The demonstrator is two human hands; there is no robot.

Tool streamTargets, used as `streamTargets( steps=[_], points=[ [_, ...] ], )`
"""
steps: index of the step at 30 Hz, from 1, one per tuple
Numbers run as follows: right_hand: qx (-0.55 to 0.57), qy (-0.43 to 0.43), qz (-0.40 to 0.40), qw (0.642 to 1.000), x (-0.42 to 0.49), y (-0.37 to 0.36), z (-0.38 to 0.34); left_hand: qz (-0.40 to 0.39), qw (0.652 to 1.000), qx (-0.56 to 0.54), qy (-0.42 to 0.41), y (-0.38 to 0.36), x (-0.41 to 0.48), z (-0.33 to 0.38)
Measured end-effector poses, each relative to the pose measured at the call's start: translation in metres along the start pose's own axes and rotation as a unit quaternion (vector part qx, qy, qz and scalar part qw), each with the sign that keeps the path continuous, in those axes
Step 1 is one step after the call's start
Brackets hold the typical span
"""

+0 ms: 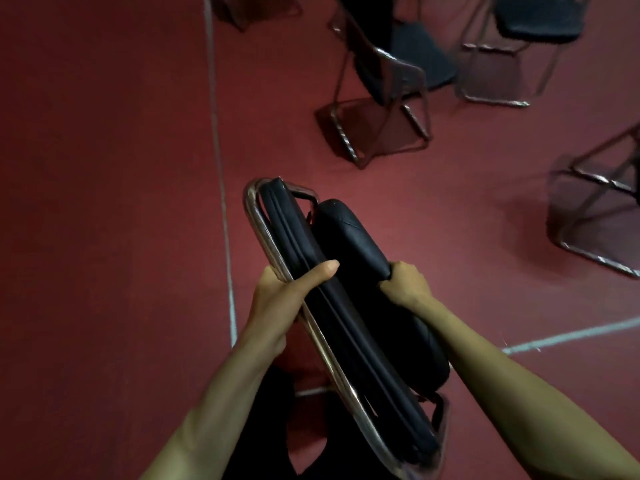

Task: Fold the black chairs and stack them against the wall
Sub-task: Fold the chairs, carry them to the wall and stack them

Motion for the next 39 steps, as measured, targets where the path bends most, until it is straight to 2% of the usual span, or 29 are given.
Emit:
streamTargets(
  steps=[5, 10, 17, 23, 30, 39],
  points=[
    [-0.103, 0.126, -0.036, 0.986, -0.002, -0.045, -0.134, 0.114, 0.987, -0.112, -0.005, 0.116, -0.023, -0.013],
    [-0.177, 0.218, -0.070, 0.957, -0.021, -0.108, -0.270, 0.171, 0.963, -0.210, 0.002, 0.238, -0.038, -0.036],
    [-0.239, 0.315, -0.136, 0.909, -0.074, -0.213, -0.441, 0.294, 0.906, -0.305, -0.006, 0.400, -0.082, -0.055],
    [-0.294, 0.392, -0.184, 0.852, -0.134, -0.331, -0.574, 0.379, 0.849, -0.365, -0.062, 0.527, -0.133, -0.081],
    [-0.347, 0.465, -0.238, 0.779, -0.210, -0.511, -0.721, 0.483, 0.766, -0.421, -0.049, 0.699, -0.176, -0.144],
    [-0.366, 0.495, -0.292, 0.732, -0.329, -0.704, -0.888, 0.534, 0.748, -0.392, -0.035, 0.926, -0.234, -0.199]
  ],
)
Point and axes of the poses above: each hand's wrist, its own x-axis towards the middle knuckle, its own y-axis out of the back of the hand, z = x × y, the point moved 3 cm from there along x, towards the middle knuckle, and after that the axes turned 6 degrees about x, right-handed, at the moved point
